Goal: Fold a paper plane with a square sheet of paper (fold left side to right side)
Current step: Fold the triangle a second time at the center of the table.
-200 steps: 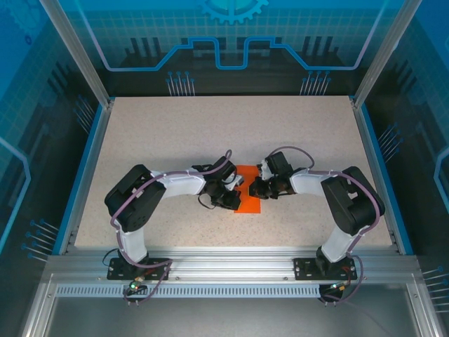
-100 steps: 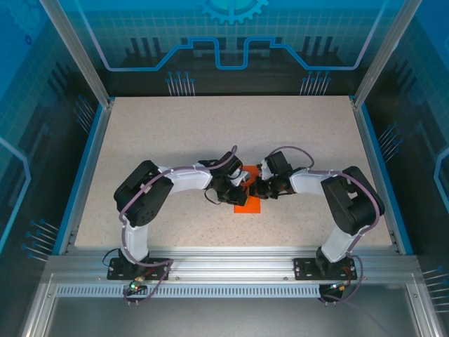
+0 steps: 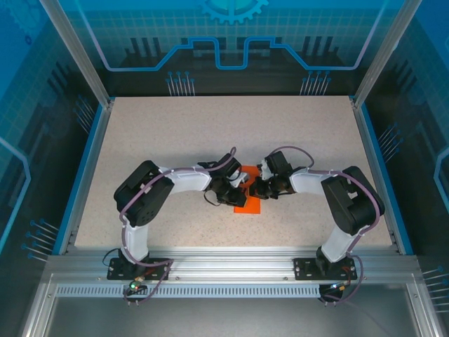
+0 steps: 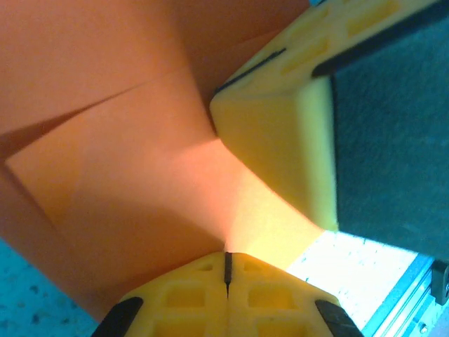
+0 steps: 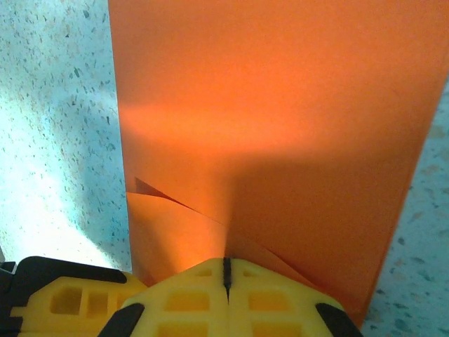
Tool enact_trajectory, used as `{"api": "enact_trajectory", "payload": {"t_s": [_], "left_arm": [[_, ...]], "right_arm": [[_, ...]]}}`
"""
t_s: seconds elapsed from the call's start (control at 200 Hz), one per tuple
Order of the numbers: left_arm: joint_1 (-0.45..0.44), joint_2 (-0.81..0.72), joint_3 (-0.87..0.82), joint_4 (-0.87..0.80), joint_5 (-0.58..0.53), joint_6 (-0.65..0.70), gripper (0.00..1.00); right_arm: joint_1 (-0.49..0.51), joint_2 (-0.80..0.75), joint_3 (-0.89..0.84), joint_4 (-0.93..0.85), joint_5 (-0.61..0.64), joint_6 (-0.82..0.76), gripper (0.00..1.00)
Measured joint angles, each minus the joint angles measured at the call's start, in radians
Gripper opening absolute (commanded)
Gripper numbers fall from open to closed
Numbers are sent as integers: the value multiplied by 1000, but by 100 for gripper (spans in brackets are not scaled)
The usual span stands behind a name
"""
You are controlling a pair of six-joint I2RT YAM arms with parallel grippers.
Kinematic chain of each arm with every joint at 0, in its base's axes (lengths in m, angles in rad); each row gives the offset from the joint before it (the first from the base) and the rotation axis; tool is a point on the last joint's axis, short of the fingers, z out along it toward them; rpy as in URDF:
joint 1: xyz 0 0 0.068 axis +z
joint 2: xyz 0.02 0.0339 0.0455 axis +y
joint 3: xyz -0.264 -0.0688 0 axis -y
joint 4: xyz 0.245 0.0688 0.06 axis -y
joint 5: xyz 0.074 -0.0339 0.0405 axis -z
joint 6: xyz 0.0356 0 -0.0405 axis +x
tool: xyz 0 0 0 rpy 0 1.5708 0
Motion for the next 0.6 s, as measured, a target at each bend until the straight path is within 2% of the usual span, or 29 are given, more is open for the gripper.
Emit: {"api": "enact_trajectory", "payload": {"t_s": [0.6], "left_arm": [[26,-99,-148,60,1,-34,0]], "right_arm": [[-15,24,33,-53,-31,-24,4]]}}
